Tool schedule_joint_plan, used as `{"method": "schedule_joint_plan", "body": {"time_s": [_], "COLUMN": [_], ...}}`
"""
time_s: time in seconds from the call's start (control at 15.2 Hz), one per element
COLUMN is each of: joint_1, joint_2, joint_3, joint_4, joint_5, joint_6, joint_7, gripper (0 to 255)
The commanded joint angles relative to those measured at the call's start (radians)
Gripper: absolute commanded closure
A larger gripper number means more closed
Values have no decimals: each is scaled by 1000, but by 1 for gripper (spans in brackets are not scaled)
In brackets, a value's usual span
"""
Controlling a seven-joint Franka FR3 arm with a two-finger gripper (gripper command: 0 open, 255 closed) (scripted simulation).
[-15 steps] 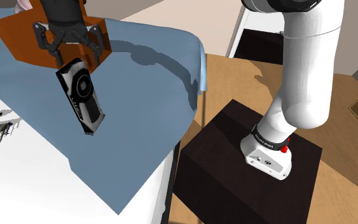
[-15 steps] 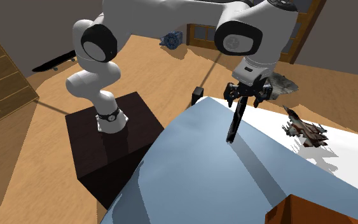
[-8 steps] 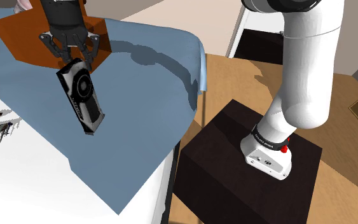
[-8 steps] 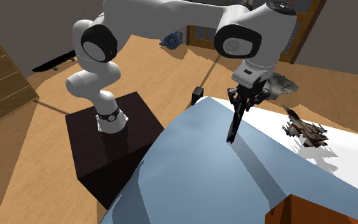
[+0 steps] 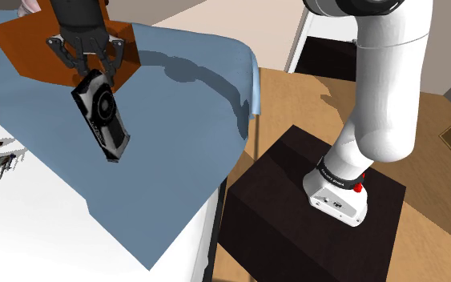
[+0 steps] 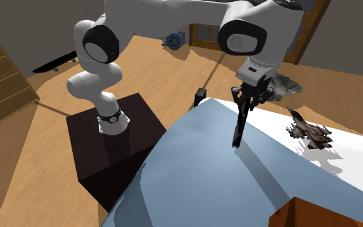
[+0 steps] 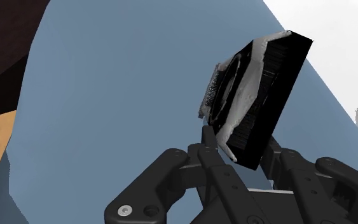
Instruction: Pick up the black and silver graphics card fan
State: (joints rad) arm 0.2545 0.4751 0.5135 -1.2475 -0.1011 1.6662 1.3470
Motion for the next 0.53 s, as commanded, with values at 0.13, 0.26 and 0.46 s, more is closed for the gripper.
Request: {"method": "schedule_joint_plan", "body": {"time_s": [0.13,0.26,0.46], "joint_1": [13,21,36], "joint_2": [13,21,39], "joint_3": [0,0,-1], "joint_4": [73,114,184], "joint_5": [-5,-9,-16], "joint_6": [-60,-92,-143], "joint_7": [4,7,11], "gripper": [255,255,255]}}
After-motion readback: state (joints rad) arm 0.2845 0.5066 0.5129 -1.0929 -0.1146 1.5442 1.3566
